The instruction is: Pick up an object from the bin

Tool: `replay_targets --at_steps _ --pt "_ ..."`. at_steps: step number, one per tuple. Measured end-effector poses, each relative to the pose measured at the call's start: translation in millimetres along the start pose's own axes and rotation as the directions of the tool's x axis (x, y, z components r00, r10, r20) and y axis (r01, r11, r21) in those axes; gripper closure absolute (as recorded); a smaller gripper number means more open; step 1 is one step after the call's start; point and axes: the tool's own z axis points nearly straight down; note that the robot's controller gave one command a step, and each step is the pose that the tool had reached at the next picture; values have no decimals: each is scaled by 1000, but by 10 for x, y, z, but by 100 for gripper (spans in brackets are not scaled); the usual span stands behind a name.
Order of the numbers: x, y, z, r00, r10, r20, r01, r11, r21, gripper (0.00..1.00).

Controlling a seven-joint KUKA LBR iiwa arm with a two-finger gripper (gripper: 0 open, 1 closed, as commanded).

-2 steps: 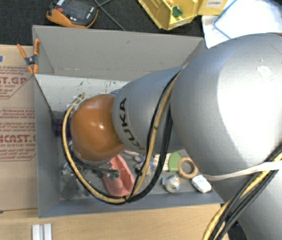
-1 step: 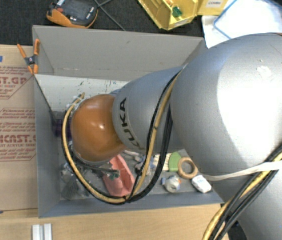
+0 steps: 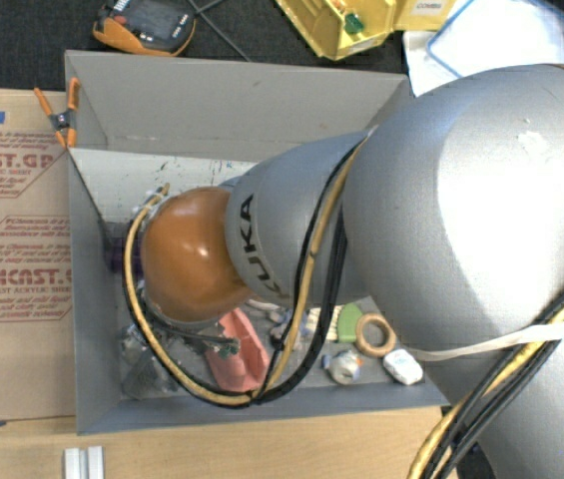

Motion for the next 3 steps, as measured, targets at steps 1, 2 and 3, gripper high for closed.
replay_targets --at_steps 1,2,3 --pt "2 11 -235 1000 -1 -1 1 1000 -1 100" --pt "-5 17 -335 1000 -1 1 1 1000 -1 100" --pt "-10 20 -405 1000 -1 2 1 1000 -1 100"
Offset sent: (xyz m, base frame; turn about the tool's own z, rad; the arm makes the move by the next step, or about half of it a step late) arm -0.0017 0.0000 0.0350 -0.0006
